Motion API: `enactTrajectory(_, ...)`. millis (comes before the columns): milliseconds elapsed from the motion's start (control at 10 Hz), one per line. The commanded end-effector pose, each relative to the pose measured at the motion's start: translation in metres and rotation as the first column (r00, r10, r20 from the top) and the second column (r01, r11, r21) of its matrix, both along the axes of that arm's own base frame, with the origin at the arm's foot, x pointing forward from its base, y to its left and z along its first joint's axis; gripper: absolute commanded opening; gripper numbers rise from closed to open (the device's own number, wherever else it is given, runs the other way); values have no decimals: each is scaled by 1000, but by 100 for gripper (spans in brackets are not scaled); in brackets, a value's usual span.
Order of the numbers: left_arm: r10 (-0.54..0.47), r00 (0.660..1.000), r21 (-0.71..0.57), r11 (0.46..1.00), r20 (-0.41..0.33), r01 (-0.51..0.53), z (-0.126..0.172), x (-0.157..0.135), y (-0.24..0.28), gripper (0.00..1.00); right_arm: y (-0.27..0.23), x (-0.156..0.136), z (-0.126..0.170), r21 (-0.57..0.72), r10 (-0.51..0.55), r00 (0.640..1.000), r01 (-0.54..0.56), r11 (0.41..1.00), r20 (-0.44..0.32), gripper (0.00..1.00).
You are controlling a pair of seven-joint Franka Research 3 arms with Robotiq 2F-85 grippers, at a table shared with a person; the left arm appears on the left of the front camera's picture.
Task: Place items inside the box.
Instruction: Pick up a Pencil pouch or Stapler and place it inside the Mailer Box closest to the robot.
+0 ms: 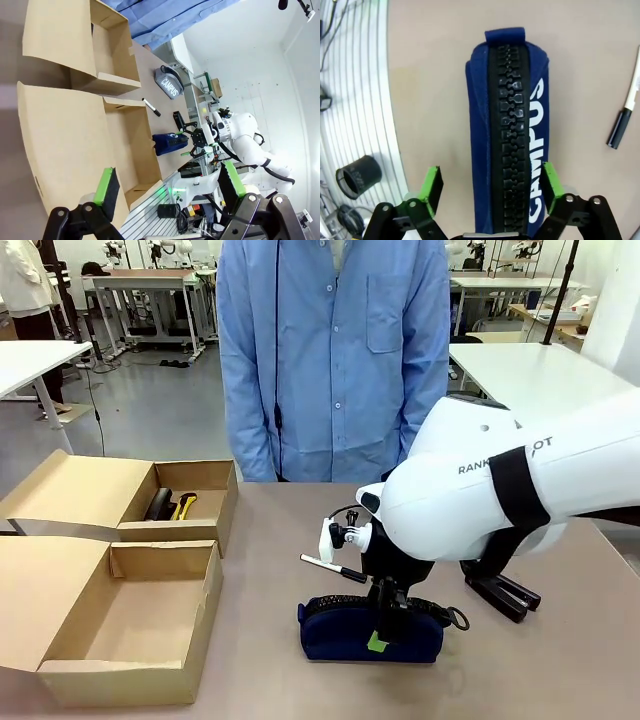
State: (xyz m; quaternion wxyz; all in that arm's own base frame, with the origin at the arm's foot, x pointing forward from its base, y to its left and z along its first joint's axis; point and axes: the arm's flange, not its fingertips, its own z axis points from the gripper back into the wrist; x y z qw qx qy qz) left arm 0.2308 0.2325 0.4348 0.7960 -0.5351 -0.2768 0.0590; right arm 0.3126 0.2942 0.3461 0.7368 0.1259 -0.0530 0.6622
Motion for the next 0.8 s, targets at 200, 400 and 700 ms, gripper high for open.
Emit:
enactTrajectory(200,3,999,-11,1000,35,-2,2,0,0,100,5,-5,1,-48,-9,1000,9,999,-2,0)
enactTrajectory(400,3,999,-11,1000,35,-2,2,0,0,100,4,-7,-2,-45,-4,1000,4,999,-7,16)
enactTrajectory(700,3,999,-11,1000,35,-2,2,0,0,100,3,-10,1,-22,19,999,-19,1000,-29,0)
